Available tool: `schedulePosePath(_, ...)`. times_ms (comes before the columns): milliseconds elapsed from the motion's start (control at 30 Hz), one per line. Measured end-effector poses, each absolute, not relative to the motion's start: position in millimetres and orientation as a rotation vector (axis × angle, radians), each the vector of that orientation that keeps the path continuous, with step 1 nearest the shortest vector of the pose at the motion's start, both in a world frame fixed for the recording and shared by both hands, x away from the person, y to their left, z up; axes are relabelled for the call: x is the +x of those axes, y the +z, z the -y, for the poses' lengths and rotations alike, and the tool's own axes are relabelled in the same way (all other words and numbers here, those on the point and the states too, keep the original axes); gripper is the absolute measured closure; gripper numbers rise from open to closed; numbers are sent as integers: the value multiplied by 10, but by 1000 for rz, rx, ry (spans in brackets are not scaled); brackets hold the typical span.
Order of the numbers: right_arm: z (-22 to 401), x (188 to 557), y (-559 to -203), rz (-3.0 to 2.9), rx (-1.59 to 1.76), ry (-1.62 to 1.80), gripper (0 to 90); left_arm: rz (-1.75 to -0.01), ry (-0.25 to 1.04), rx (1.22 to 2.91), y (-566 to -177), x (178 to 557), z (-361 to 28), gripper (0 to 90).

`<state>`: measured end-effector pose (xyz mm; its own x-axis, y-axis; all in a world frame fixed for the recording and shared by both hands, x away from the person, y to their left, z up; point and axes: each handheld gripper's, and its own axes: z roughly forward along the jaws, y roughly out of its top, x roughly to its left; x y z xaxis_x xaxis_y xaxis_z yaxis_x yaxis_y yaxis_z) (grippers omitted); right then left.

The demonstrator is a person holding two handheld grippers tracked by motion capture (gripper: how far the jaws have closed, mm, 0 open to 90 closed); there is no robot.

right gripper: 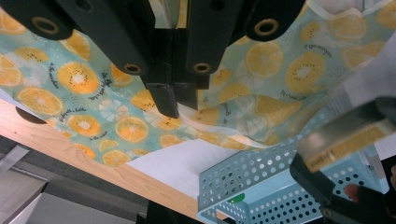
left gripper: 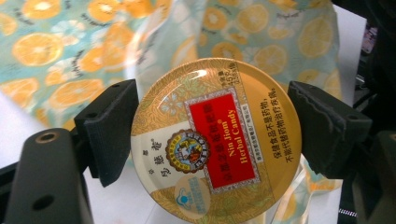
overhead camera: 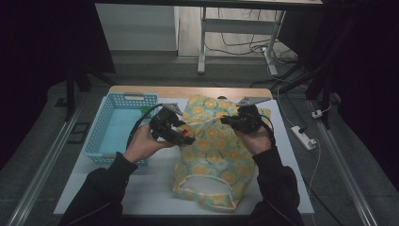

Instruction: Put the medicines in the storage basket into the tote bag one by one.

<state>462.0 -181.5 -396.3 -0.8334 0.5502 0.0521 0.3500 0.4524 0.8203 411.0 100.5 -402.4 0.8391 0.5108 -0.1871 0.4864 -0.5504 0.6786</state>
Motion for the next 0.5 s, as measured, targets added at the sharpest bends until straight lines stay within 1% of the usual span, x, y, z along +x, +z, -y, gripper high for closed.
schedulePosePath(500,1819,4614,-3955,-2477,780,1329,899,-647,-5,2290,-4112,4148,-563,205)
